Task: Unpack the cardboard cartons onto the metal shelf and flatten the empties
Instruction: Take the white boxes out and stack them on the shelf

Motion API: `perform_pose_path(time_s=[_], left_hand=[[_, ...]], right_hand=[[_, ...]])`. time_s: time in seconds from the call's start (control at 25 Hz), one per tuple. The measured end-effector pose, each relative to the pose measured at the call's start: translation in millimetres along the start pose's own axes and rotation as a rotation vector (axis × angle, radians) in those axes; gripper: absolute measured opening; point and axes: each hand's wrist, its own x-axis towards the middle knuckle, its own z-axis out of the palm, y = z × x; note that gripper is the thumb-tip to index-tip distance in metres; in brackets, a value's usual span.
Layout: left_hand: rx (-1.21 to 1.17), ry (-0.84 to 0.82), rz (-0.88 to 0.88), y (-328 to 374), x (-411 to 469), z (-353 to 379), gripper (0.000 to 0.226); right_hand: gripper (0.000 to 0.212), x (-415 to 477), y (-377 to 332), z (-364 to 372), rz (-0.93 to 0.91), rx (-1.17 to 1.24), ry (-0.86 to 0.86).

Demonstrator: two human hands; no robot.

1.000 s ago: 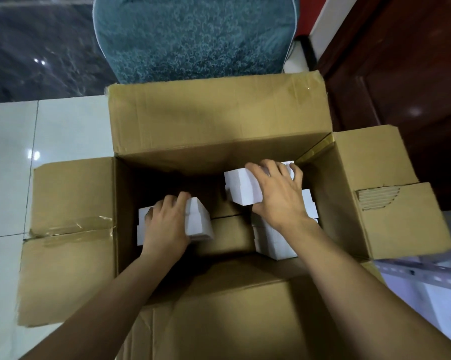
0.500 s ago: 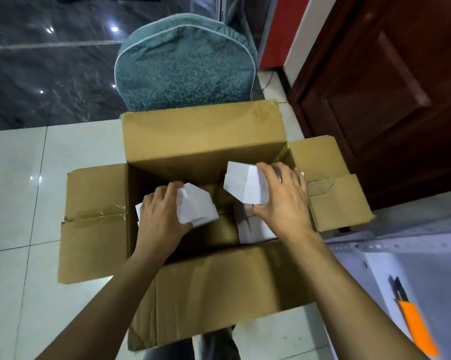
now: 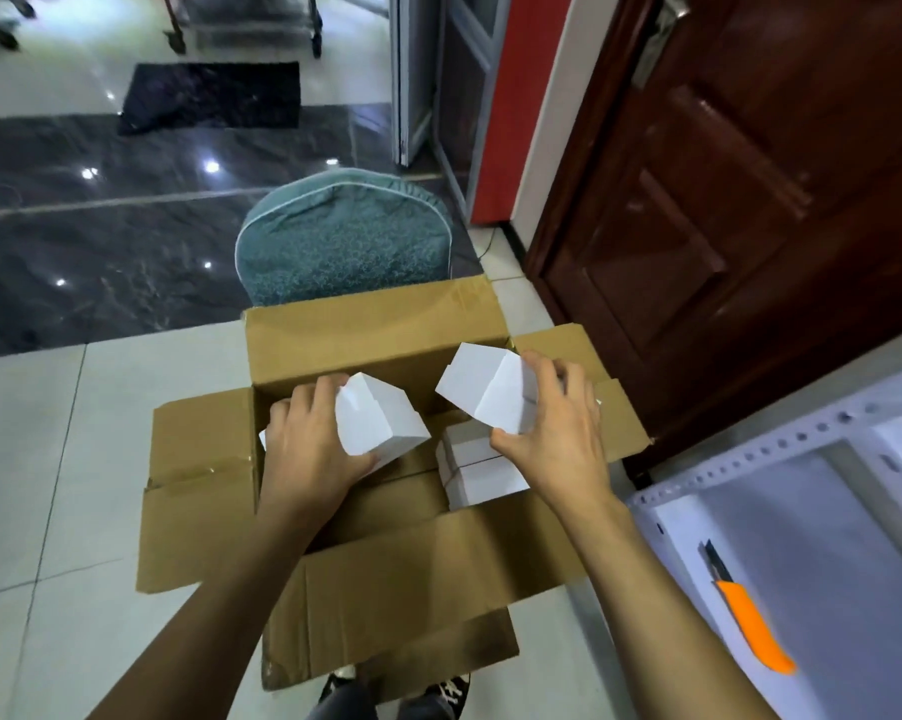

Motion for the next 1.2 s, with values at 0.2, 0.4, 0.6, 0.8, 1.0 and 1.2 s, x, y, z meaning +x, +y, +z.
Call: perform_pose_path(time_s=[0.2, 0.4, 0.6, 0.8, 1.0, 1.2], left_hand=[[-0.089, -0.002, 0.059, 22, 10, -36, 0.089], [-0.118, -0.007, 0.169, 34, 20, -59, 0.089], [-0.123, -0.019, 0.275, 47, 27, -83, 0.098], [-0.243, -0.008, 0.366, 68, 24, -110, 0.091], [-0.334, -0.008, 0.475, 99, 11, -131, 0.092], [-0.463, -0.045, 0.59, 134, -13, -140, 0.091]], right_hand=[[0.087, -22, -14, -32, 0.099, 0.024, 0.176], [0.087, -45, -34, -58, 0.231, 0.045, 0.326], [0.082, -75, -59, -87, 0.328, 0.102, 0.47], [0.082, -106, -78, -114, 0.385, 0.108, 0.619], [0.086, -149, -89, -145, 0.441, 0.061, 0.775], [0.088, -198, -90, -178, 0.508, 0.023, 0.92]])
